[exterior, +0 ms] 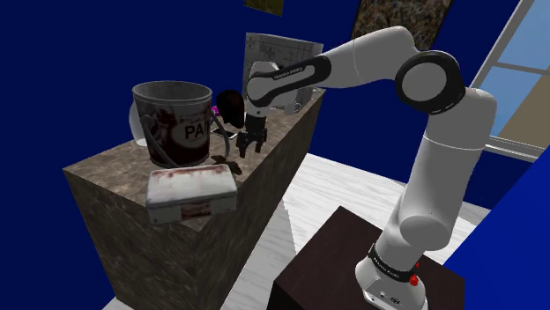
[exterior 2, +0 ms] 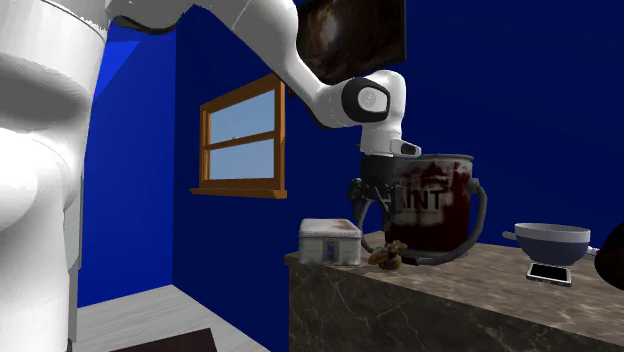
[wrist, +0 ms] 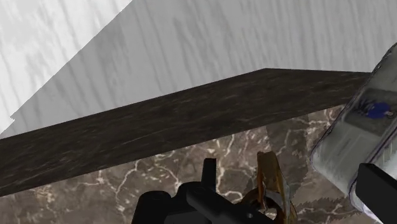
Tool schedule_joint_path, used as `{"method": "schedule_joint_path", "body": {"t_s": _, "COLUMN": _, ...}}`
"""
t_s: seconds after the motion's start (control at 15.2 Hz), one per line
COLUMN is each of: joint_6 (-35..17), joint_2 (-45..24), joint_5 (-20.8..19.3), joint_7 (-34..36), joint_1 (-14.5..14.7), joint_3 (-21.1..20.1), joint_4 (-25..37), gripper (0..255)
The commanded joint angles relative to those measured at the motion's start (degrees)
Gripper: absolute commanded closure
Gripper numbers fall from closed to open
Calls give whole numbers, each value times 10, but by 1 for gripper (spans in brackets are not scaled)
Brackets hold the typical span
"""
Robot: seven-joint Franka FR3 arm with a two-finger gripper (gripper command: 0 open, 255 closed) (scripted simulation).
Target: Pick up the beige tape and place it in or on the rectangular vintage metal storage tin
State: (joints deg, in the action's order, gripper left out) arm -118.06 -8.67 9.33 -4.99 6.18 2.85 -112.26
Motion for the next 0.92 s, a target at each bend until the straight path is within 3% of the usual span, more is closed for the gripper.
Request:
{"method": "schedule_joint_path", "body": {"t_s": 0.0, "joint_6": -6, "joint_2": -47, "joint_5": 4, "joint_7": -4, "joint_1": 1, "joint_3": -2, "joint_4": 43, "gripper": 0}}
{"method": "schedule_joint_path", "body": {"t_s": 0.46, "joint_6": -1, "joint_2": -208, "joint_5": 12, "joint_7": -10, "joint_1": 2, "joint_3": -12, "joint_4": 215, "gripper": 0}}
{"method": "schedule_joint_path", "body": {"t_s": 0.86, "joint_6": -31, "joint_2": -229, "joint_5": 14, "joint_7": -11, "joint_1": 5, "joint_3": -15, "joint_4": 208, "gripper": 0}}
